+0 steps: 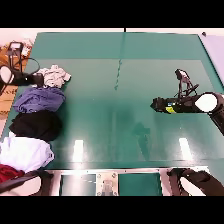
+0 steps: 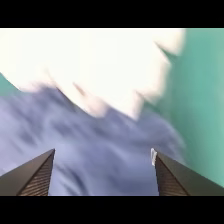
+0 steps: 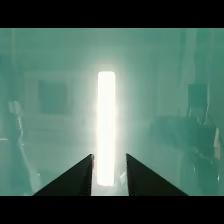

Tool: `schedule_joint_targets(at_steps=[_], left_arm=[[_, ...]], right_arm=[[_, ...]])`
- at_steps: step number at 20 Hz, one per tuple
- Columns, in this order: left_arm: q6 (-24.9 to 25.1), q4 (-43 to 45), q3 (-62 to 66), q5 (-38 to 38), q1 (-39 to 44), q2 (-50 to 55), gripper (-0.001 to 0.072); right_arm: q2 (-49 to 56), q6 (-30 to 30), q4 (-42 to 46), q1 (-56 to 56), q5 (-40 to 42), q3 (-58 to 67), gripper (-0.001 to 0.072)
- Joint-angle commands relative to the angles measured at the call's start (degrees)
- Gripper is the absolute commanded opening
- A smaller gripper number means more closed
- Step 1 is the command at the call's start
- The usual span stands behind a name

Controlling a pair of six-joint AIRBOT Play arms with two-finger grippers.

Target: Fold the shirts.

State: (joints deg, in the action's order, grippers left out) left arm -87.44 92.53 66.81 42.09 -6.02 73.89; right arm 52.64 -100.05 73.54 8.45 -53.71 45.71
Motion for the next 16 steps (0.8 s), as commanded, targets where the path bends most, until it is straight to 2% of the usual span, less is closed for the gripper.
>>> schedule_joint_targets(at_steps=[1,3,4,5,6,9,10,11,12,13,14,15,16], left_arm=[[-0.5,1.4,12.1,-7.3,-4.1,15.9,0.0720],[0.1,0.7,18.6,-6.8,-4.0,24.2,0.0720],[0.1,-0.3,20.8,-6.0,-4.0,26.8,0.0720],[0.1,-0.4,22.1,-5.4,-4.0,28.9,0.0719],[0.1,-0.4,22.6,-4.7,-4.0,30.2,0.0719],[4.2,-2.5,22.6,-3.0,-4.0,32.4,0.0715],[5.6,-4.1,22.6,-2.5,-4.0,32.8,0.0644],[6.2,-5.3,22.6,-1.9,-4.0,32.9,0.0379],[6.9,-5.6,22.8,-0.6,-4.0,32.8,0.0031],[7.0,-5.8,24.2,2.0,-4.0,32.7,0.0020],[7.0,-6.5,26.4,5.0,-4.0,32.7,0.0019],[7.0,-7.8,30.0,8.9,-4.0,32.6,0.0019],[7.0,-9.7,34.2,12.7,-3.9,32.3,0.0018]], right_arm=[[0.0,0.0,0.0,0.0,4.8,0.0,0.0315],[0.0,0.0,0.0,0.0,5.6,0.0,0.0318],[0.0,0.0,0.0,0.0,5.6,0.0,0.0365],[0.0,0.0,0.0,0.0,5.6,0.0,0.0382],[0.0,0.0,0.0,0.0,5.7,0.0,0.0382],[0.0,0.0,0.0,0.0,5.7,0.0,0.0381],[0.0,0.0,0.0,0.0,5.7,0.0,0.0380],[0.0,0.0,0.0,0.0,5.7,0.0,0.0366],[0.0,0.0,0.0,0.0,5.7,0.0,0.0349],[0.0,0.0,0.0,0.0,5.7,0.0,0.0349],[0.0,0.0,0.0,0.0,5.7,0.0,0.0319],[0.0,0.0,0.0,0.0,5.6,0.0,0.0198],[0.0,0.0,0.0,0.0,5.5,0.0,0.0116]])
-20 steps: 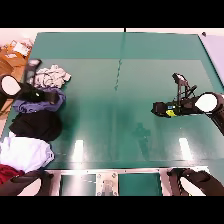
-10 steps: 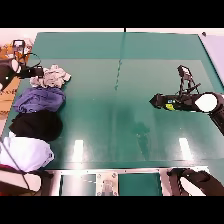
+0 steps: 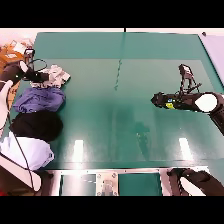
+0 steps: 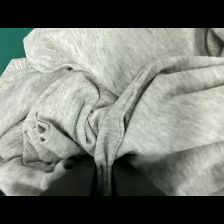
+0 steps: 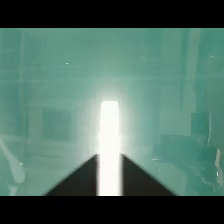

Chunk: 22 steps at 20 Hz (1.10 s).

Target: Fold the shirts.

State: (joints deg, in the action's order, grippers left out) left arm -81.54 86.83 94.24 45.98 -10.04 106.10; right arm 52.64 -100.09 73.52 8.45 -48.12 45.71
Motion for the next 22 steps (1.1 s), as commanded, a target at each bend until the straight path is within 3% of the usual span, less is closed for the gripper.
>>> schedule_joint_targets(at_steps=[1,2,7,13,18,21,22], left_arm=[[1.1,-6.3,11.1,12.0,0.4,-0.8,0.0018],[1.1,-7.9,14.8,14.1,1.0,-2.3,0.0018],[0.4,-14.0,22.5,20.3,10.3,-16.4,0.0018],[-7.0,-19.0,20.6,29.9,30.9,-22.8,0.0019],[-8.6,-19.1,-0.3,20.6,47.2,-20.0,0.0020],[-8.6,-21.2,-12.0,13.2,52.9,-16.1,0.0029],[-8.5,-23.5,-13.9,13.2,53.3,-14.7,0.0391]], right_arm=[[0.0,0.0,0.0,0.0,-0.5,0.0,0.0092],[0.0,0.0,0.0,-0.2,-1.3,0.0,0.0012],[0.0,0.3,0.0,-6.1,-4.7,1.4,0.0010],[0.0,3.3,0.0,-14.8,-9.9,4.4,0.0010],[0.0,4.6,0.0,-15.4,-13.0,4.4,0.0010],[0.0,4.6,0.0,-15.4,-15.1,4.3,0.0010],[0.0,4.6,0.0,-15.4,-15.8,4.3,0.0112]])
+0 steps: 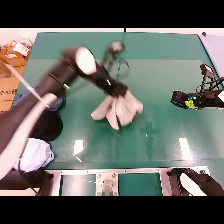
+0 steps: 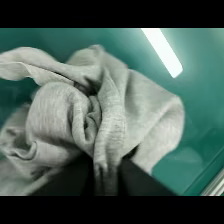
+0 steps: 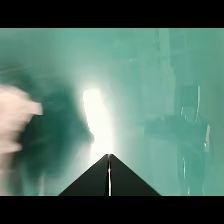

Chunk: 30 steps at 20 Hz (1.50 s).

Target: Fold the shirts.

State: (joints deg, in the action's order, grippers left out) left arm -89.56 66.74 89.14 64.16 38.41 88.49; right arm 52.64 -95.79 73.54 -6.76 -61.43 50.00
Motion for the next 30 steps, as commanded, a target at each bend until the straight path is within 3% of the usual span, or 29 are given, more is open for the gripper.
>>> schedule_joint_targets(at_steps=[1,2,4,5,7,9,12,15,18,21,24,25,26,27,28,29,30], left_arm=[[-1.0,-4.1,-9.0,-2.9,4.4,3.7,0.0720],[-1.4,-4.1,-8.5,1.2,3.2,3.5,0.0711],[-0.4,-1.1,-5.0,13.4,-1.1,2.0,0.0711],[-0.4,1.2,-3.2,18.3,-3.9,0.6,0.0710],[-2.1,3.7,-3.3,21.3,-8.6,-3.8,0.0710],[-4.0,3.3,-9.2,20.5,-11.0,-10.0,0.0710],[-8.1,-1.3,-28.0,11.0,-8.7,-19.9,0.0710],[-10.4,-11.8,-46.2,-8.6,-3.5,-22.9,0.0710],[-5.6,-24.4,-53.3,-27.7,1.3,-19.9,0.0710],[0.1,-36.6,-53.3,-35.1,4.4,-13.4,0.0709],[6.6,-45.7,-53.2,-35.8,5.4,-10.2,0.0698],[7.0,-47.5,-53.2,-35.6,5.4,-10.2,0.0535],[7.8,-47.5,-53.2,-35.2,5.4,-10.2,0.0454],[7.8,-47.2,-53.2,-35.2,5.4,-10.2,0.0398],[7.8,-47.2,-53.2,-35.7,5.4,-10.2,0.0287],[8.6,-47.0,-53.2,-35.8,5.4,-10.2,0.0096],[9.2,-46.4,-53.2,-35.5,5.3,-10.2,0.0021]], right_arm=[[0.0,0.3,0.0,-0.3,-3.3,0.1,0.0380],[0.0,0.5,0.0,-0.7,-4.0,0.1,0.0457],[0.1,0.4,0.0,-3.2,-5.6,-0.1,0.0438],[0.5,0.3,-0.5,-4.8,-5.6,-0.6,0.0361],[3.0,2.3,-4.9,-7.6,-5.5,-2.6,0.0346],[8.9,8.3,-12.3,-8.0,-5.0,-3.8,0.0346],[19.1,17.9,-26.3,-7.3,-1.6,-3.8,0.0348],[28.1,23.3,-31.8,-3.2,3.4,-2.4,0.0352],[34.8,25.4,-33.1,2.6,4.0,1.6,0.0352],[39.2,25.6,-33.1,6.9,4.0,6.0,0.0352],[41.1,25.6,-33.1,8.5,4.0,8.3,0.0351],[41.3,25.6,-33.5,8.5,4.0,8.5,0.0350],[41.3,25.6,-34.1,8.6,4.0,8.5,0.0341],[41.3,25.6,-34.1,8.9,4.0,8.5,0.0258],[41.3,25.6,-34.1,9.1,4.0,8.5,0.0243],[41.3,25.9,-34.2,9.1,4.0,8.5,0.0121],[41.3,26.0,-34.1,9.1,4.0,8.5,0.0010]])
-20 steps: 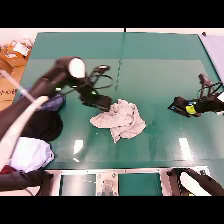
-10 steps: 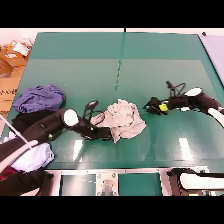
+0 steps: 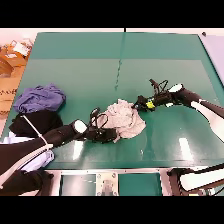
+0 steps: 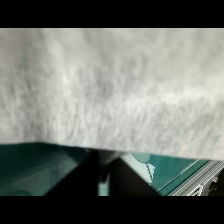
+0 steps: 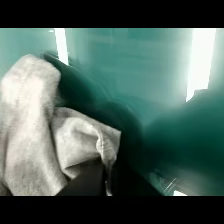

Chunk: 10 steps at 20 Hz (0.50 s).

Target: Fold the shirts.

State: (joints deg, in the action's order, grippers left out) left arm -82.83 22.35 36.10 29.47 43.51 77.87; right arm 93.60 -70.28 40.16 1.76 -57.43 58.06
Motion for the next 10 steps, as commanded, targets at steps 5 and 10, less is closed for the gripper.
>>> schedule_joint_targets(at_steps=[5,10], left_arm=[[-5.3,13.2,-0.1,10.6,-7.9,-4.9,0.0018],[-23.8,51.3,1.9,28.2,-26.9,-23.3,0.0018]], right_arm=[[-1.2,1.6,0.7,-7.5,-3.6,4.5,0.0009],[-9.5,-2.1,1.8,-24.9,-10.6,8.4,0.0009]])
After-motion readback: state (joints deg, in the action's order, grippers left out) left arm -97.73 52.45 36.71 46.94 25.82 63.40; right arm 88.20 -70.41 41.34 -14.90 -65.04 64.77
